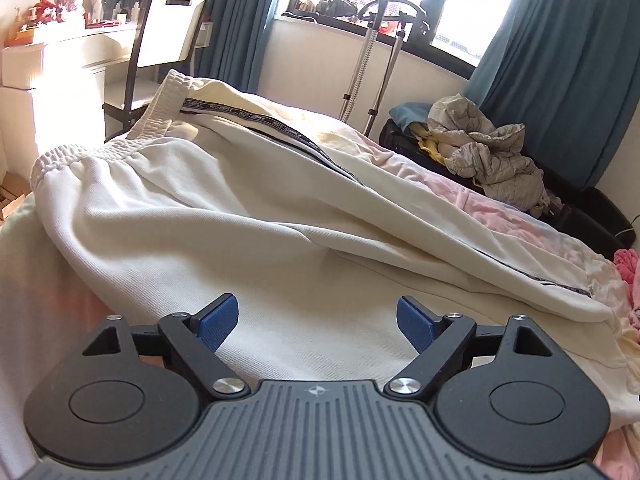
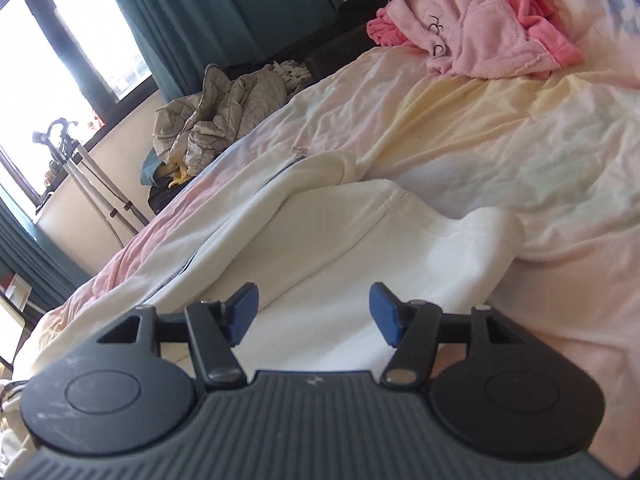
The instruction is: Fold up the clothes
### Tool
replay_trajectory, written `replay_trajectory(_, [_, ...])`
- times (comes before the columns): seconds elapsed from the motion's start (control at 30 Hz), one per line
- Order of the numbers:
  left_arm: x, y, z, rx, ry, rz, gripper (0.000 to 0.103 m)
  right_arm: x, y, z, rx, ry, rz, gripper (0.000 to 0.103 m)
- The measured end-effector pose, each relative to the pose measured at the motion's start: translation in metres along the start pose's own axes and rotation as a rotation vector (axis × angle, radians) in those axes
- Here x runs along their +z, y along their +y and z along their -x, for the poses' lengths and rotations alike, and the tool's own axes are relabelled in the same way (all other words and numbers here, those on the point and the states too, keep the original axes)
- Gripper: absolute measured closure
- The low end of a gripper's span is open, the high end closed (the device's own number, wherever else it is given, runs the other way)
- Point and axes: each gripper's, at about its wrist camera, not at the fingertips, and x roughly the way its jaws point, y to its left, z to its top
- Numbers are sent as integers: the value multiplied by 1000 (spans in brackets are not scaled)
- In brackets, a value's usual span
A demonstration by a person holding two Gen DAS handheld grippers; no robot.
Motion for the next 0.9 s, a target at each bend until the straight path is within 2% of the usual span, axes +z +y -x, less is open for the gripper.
replay_trajectory(0.1, [16,34,8,52,-16,135,13,8,-27,4,-34,-13,-151,39])
replay_trajectory(0.17, [24,55,10,80,-12,227,12,11,-44,6,-86,-20,-244,34])
replay_trajectory(0.23, [30,75,8,80,7,326,12,11,-59,8,-156,-36,-308,31])
replay_trajectory(0.33, [36,98,-5,51,64,446,12,11,-75,7,-189,-33,-388,26])
replay_trajectory(0.5, [38,122,-32,60,123,551,12,1,-91,-8,-154,60,-489,24])
replay_trajectory(0.63, [33,135,-44,11,150,645,13,-2,-88,-18,-113,99,-497,24])
replay_trajectory(0.9, [27,140,-60,-15,172,695,13,-8,-74,-33,-19,147,-479,25])
